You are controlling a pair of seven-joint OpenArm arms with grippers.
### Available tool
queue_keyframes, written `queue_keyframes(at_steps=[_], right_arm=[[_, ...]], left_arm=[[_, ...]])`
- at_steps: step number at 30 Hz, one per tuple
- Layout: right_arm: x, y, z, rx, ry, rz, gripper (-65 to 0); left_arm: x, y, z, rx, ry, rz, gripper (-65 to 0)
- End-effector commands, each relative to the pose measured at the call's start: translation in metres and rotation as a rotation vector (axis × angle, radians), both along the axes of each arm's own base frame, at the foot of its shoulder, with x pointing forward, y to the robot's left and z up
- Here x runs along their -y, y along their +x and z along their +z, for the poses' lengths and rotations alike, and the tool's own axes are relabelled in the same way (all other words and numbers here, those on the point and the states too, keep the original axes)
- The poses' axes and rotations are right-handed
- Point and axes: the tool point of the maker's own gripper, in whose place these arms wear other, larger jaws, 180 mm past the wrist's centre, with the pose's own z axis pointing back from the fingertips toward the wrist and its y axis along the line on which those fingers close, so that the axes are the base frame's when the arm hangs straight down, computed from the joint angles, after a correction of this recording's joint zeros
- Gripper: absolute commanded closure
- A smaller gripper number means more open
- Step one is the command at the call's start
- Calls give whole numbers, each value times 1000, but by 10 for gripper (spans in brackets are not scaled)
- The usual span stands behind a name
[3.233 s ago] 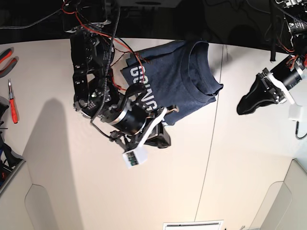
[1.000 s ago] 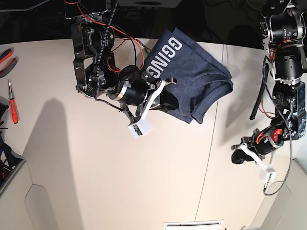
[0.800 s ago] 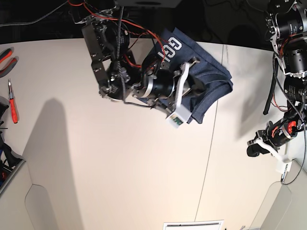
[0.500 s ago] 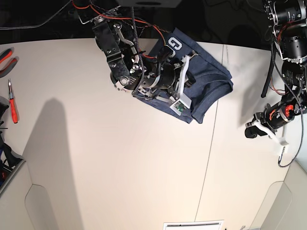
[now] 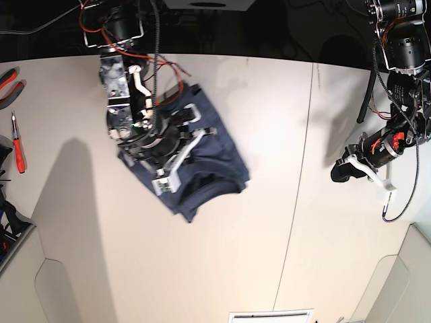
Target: Layout the t-shirt on the table in an organized manner, then fold the t-shirt properly
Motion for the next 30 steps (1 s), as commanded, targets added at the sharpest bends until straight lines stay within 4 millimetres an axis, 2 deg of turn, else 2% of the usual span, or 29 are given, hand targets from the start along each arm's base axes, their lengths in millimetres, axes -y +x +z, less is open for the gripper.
queue_keyframes(at_steps=[1, 4, 8, 11, 15, 17, 20, 24, 27, 30], right_arm=[[38, -14, -14, -80, -105, -48, 0], [90, -15, -13, -92, -143, -149, 0], [141, -17, -7, -92, -165, -267, 0], [169, -21, -4, -90, -170, -348, 0], [196, -29, -1, -103, -172, -442, 0], [201, -31, 0, -101, -159, -469, 0], [199, -28, 1, -91, -123, -485, 0], [198, -11, 14, -8, -93, -496, 0], [201, 8, 43, 94, -96, -492, 0], [204, 28, 88, 229, -116, -480, 0]], left_arm=[[-5, 12, 19, 67, 3, -7, 0], [-4, 12, 19, 69, 2, -9, 0], [-1, 13, 23, 85, -32, -3, 0], [3, 14, 24, 91, -48, -5, 0], [19, 12, 21, 92, -76, -33, 0], [27, 12, 19, 91, -94, -37, 0], [38, 12, 17, 93, -118, -43, 0], [50, 14, 24, 132, -173, -57, 0], [57, 19, 45, 212, -272, -61, 0], [51, 24, 59, 260, -340, -22, 0]])
